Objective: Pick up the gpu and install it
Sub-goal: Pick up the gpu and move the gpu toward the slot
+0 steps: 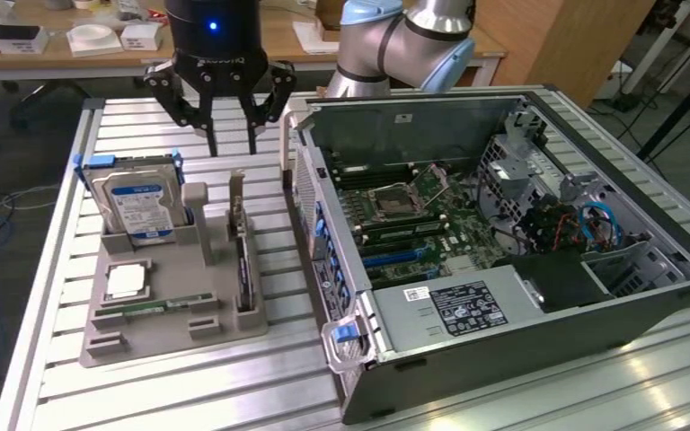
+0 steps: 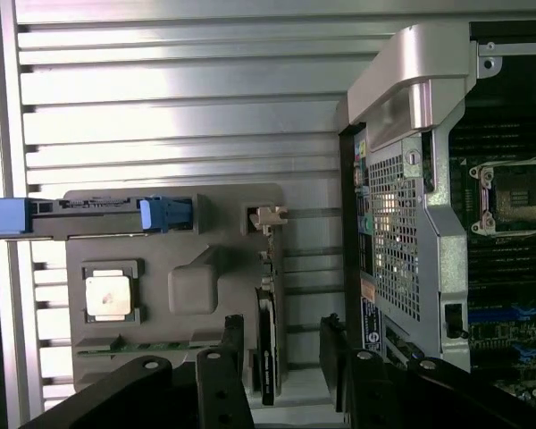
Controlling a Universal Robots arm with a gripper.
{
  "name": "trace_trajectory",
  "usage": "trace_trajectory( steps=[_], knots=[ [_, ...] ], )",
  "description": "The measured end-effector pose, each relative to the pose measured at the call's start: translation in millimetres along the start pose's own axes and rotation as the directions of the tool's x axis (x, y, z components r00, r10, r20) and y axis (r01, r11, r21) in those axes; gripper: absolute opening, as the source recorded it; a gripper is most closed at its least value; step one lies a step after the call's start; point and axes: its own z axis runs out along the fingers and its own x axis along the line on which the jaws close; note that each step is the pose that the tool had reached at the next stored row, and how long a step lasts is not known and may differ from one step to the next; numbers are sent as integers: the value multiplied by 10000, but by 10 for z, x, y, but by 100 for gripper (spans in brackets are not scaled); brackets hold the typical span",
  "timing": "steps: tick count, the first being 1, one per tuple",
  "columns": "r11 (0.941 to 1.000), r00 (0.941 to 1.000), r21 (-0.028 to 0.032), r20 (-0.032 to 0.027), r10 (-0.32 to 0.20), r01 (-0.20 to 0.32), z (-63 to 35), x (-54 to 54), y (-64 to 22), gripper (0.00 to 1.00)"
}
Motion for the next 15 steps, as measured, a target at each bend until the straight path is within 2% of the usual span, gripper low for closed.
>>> trace_trajectory(
  steps=[4, 9, 15],
  knots=[
    [10000, 10000, 3, 3, 0, 0, 71, 2, -6, 47],
    [10000, 10000, 3, 4, 3, -3, 160, -1, -80, 47],
    [10000, 10000, 22, 4, 3, -3, 235, -12, -256, 47]
  ],
)
